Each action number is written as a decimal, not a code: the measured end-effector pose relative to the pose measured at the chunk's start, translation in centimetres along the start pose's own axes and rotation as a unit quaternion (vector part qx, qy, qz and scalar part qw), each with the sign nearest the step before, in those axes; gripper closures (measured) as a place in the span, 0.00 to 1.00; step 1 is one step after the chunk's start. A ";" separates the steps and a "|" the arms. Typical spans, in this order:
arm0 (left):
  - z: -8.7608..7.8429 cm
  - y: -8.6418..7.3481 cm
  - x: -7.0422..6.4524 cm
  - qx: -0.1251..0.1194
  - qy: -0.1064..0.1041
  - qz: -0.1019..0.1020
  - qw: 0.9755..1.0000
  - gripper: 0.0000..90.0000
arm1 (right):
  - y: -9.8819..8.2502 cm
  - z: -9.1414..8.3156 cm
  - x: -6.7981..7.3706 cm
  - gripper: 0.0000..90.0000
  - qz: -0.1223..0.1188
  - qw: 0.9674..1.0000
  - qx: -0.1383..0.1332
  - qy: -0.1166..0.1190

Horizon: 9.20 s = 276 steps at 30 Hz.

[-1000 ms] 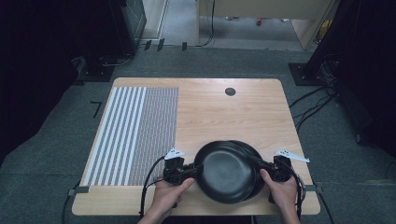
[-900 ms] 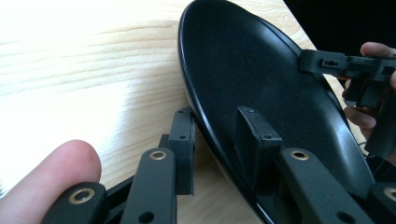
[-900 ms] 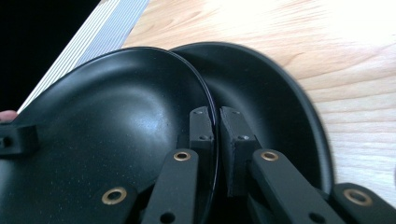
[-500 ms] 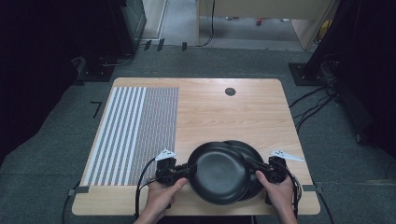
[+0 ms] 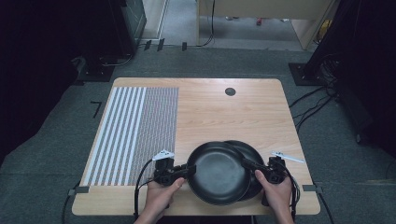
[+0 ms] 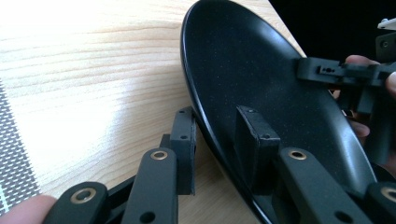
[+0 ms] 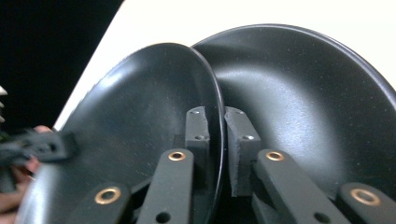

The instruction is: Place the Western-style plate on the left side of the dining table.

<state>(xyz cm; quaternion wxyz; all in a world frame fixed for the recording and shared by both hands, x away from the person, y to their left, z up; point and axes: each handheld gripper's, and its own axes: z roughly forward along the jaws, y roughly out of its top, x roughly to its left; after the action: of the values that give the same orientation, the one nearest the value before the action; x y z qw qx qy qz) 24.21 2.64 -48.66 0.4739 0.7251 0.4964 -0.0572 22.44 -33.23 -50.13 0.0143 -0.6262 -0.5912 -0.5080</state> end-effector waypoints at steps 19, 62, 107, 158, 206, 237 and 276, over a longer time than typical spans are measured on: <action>-0.4 0.1 -0.1 -0.002 -0.023 -0.027 0.999 0.81 | 0.1 -0.4 0.1 0.95 0.062 0.997 -0.033 0.013; -9.2 4.4 7.9 -0.094 0.048 -0.095 0.990 0.82 | 5.7 11.3 9.7 0.95 0.026 0.998 0.006 0.052; -13.4 4.7 18.8 -0.167 0.123 -0.206 0.956 0.84 | 9.1 26.8 15.6 0.94 -0.037 0.994 0.084 0.063; -12.3 3.9 22.4 -0.150 0.158 -0.247 0.944 0.85 | 9.8 34.7 15.6 0.77 -0.090 0.993 0.058 0.041; -13.8 3.7 21.5 -0.185 0.185 -0.200 0.944 0.57 | 9.9 29.6 14.2 0.61 -0.120 0.992 0.027 0.000; -11.6 3.2 13.1 -0.107 0.275 -0.024 0.955 0.11 | 9.2 15.2 11.6 0.29 -0.210 0.978 0.002 -0.015; -10.3 -0.9 14.0 -0.065 0.366 0.011 0.928 0.15 | 6.8 3.9 0.1 0.28 -0.170 0.977 -0.048 -0.115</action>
<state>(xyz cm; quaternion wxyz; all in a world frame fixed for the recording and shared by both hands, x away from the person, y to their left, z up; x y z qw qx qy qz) 26.54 19.67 -51.38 0.3063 0.6685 0.6300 0.2497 29.97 -32.77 -48.00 -0.1709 -0.5706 -0.6618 -0.4552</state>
